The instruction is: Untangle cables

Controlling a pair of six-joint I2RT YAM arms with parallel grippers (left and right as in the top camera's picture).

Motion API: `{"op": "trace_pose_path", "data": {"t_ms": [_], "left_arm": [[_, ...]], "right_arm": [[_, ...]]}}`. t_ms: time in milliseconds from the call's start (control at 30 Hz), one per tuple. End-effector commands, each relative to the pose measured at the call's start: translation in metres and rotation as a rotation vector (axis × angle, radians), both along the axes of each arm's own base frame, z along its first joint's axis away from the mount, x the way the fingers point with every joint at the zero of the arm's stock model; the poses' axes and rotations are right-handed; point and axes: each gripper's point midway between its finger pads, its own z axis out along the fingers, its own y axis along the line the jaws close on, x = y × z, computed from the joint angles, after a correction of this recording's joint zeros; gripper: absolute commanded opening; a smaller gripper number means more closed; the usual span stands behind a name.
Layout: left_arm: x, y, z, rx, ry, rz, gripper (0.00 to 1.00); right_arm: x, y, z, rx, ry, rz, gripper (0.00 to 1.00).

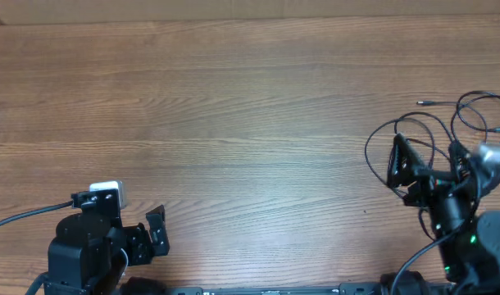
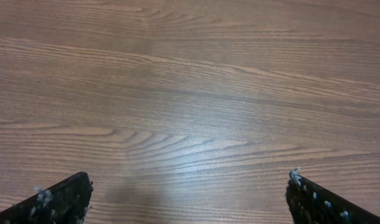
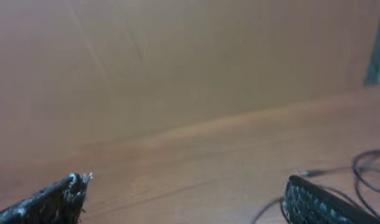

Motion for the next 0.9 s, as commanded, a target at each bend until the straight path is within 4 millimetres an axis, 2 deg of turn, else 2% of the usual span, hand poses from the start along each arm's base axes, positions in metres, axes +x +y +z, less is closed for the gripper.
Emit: {"op": "trace_pose_path", "data": {"t_ms": [0, 233, 367, 700, 867], "left_arm": [[0.0, 0.001, 0.001, 0.005, -0.009, 0.004, 0.99], [0.0, 0.001, 0.001, 0.005, -0.009, 0.004, 1.0], [0.0, 0.001, 0.001, 0.005, -0.009, 0.004, 1.0], [0.0, 0.001, 0.001, 0.005, -0.009, 0.004, 0.99], [0.0, 0.001, 0.001, 0.005, -0.009, 0.004, 1.0]], "right_arm": [[-0.005, 0.005, -0.012, 0.011, -0.109, 0.028, 1.0], [-0.009, 0.008, -0.032, 0.025, -0.342, 0.05, 1.0], [-0.01, 0.009, -0.048, 0.028, -0.406, 0.054, 1.0], [0.003, 0.002, -0.078, 0.03, -0.414, 0.011, 1.0], [0.011, 0.001, -0.105, 0.027, -0.359, 0.001, 1.0]]}}
